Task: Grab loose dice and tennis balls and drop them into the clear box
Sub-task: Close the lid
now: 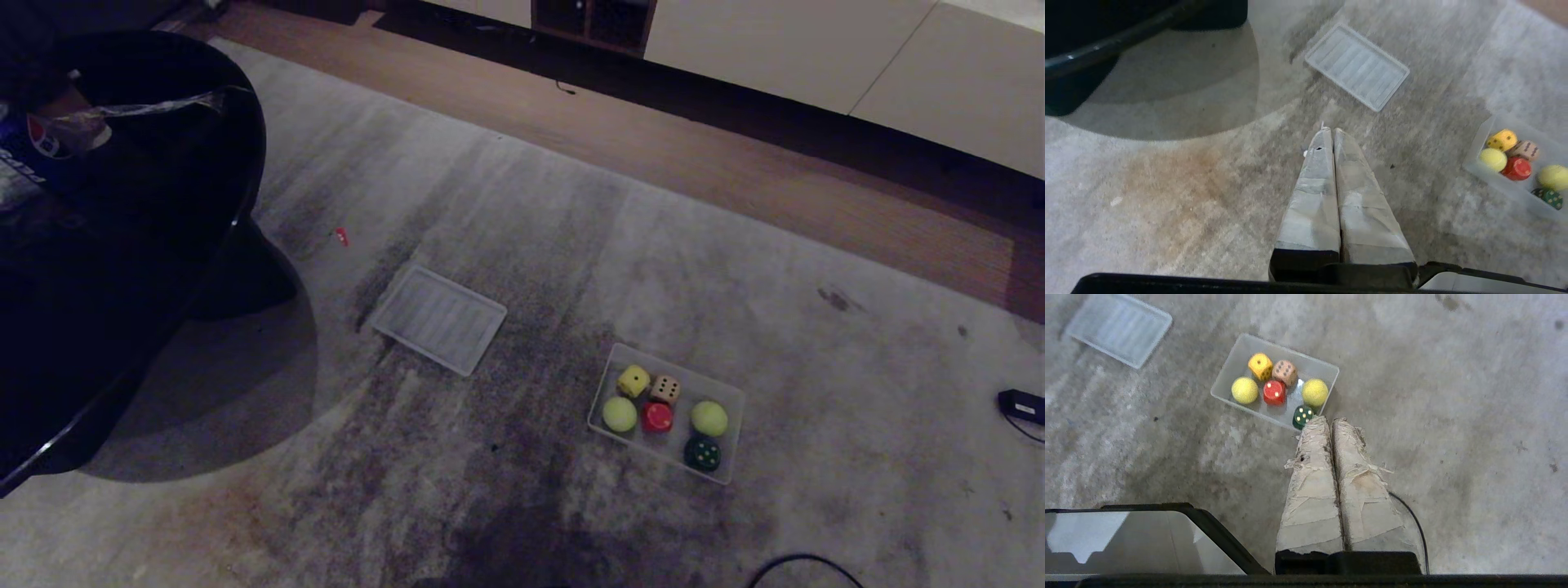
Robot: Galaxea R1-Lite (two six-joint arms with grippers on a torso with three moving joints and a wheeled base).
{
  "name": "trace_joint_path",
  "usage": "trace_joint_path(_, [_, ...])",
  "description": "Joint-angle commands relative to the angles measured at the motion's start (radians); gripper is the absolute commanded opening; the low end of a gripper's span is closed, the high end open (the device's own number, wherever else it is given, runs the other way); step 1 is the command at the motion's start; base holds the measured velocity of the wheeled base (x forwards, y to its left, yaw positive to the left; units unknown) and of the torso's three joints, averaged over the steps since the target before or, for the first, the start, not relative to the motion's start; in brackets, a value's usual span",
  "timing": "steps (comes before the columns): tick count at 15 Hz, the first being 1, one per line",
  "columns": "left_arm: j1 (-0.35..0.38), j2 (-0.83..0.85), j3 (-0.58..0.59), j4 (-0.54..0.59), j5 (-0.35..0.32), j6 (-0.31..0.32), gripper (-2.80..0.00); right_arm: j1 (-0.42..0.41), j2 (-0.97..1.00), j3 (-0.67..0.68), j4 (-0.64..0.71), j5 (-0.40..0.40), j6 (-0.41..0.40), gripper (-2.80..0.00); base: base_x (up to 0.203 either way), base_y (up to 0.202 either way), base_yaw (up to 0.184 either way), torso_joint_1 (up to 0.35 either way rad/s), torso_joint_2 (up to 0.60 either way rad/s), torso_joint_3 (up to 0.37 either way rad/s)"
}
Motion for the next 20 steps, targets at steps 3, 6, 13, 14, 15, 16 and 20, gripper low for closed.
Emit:
trace_joint_path(3, [0.000,0.001,0.002,-0.001,0.001,-0.001,-2.80,0.000,0.002,0.000,0.001,-0.001,0.000,-2.80,0.000,0.000,0.000,0.004,0.00,0.202])
trace_joint_path(6, [0.000,0.001,0.002,-0.001,0.001,-0.001,-2.80,0.000,0.002,0.000,0.001,0.000,0.000,-2.80,0.000,0.000,0.000,0.002,0.00,0.202])
trace_joint_path(13, [0.000,0.001,0.002,-0.001,0.001,-0.001,-2.80,0.000,0.002,0.000,0.001,0.001,0.000,-2.80,0.000,0.000,0.000,0.003,0.00,0.201])
trace_joint_path(14, [0.000,0.001,0.002,-0.001,0.001,-0.001,-2.80,0.000,0.002,0.000,0.001,-0.001,0.000,-2.80,0.000,0.000,0.000,0.002,0.00,0.202])
trace_joint_path(15, [0.000,0.001,0.002,-0.001,0.001,-0.001,-2.80,0.000,0.002,0.000,0.001,0.001,0.000,-2.80,0.000,0.000,0.000,0.002,0.01,0.212])
trace_joint_path(16, [0.000,0.001,0.002,-0.001,0.001,-0.001,-2.80,0.000,0.002,0.000,0.001,0.001,0.000,-2.80,0.000,0.000,0.000,-0.001,0.00,0.199])
trace_joint_path(20, [0.000,0.001,0.002,-0.001,0.001,-0.001,-2.80,-0.001,0.002,0.000,0.001,-0.001,0.000,-2.80,0.000,0.000,0.000,0.002,0.00,0.205])
